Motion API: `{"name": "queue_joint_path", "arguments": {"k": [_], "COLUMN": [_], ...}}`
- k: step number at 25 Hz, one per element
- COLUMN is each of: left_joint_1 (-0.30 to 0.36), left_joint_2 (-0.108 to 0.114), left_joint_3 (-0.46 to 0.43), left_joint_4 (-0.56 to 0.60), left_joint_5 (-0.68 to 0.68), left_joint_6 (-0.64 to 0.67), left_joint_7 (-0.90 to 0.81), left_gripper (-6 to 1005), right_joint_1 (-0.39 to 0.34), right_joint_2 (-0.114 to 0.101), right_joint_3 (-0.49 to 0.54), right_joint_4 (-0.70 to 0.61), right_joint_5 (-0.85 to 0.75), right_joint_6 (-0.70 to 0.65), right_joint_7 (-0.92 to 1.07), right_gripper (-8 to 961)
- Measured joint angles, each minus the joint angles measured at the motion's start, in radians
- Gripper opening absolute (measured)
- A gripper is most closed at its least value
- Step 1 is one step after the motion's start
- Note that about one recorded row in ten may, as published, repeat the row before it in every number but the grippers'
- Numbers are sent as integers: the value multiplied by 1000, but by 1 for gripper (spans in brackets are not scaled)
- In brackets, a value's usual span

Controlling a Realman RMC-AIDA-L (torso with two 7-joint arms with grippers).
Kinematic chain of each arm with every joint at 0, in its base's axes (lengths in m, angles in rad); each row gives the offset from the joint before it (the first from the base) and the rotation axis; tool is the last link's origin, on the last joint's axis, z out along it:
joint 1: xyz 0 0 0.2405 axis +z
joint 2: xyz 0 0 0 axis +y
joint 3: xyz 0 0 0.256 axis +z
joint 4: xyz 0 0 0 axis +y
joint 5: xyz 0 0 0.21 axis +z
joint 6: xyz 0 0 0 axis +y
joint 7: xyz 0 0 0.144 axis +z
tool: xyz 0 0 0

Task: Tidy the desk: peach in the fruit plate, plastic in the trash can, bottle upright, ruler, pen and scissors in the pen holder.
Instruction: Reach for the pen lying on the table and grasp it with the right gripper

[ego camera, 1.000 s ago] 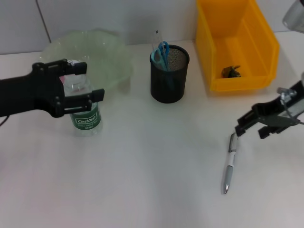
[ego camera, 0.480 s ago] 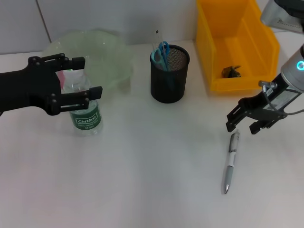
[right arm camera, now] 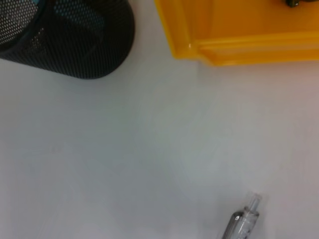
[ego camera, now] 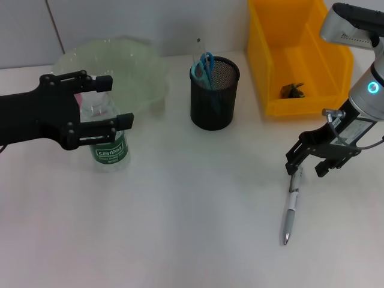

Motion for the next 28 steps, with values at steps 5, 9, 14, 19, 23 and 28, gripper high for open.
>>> {"name": "queue_joint_path", "arguments": {"k": [5, 9, 14, 19, 23, 28], "left_joint_1": [0, 0, 0, 0, 0, 0], "left_joint_2": [-1, -1, -1, -1, -1, -1], "left_joint_3": [0, 0, -1, -1, 0, 5], "left_joint_4": [0, 0, 5, 9, 11, 12], "left_joint_5": [-3, -4, -5, -5, -5, -5], "left_joint_6": [9, 12, 27, 37, 43, 44], "left_joint_7": [-1, -1, -1, 2, 4, 6], "left_gripper": [783, 783, 783, 783, 783, 783], "right_joint_1": [2, 2, 2, 2, 2, 2], "right_joint_2": [-1, -2, -2, -1, 2, 5], "right_joint_3": [-6, -12, -13, -20, -28, -55], "right_joint_4": [24, 39, 59, 77, 79, 80], "right_joint_5": [0, 4, 4, 3, 2, 2], "right_joint_6": [19, 37, 51, 71, 77, 86], "right_joint_7": [-2, -2, -3, -3, -3, -3], "right_gripper": [643, 643, 643, 642, 642, 642]}}
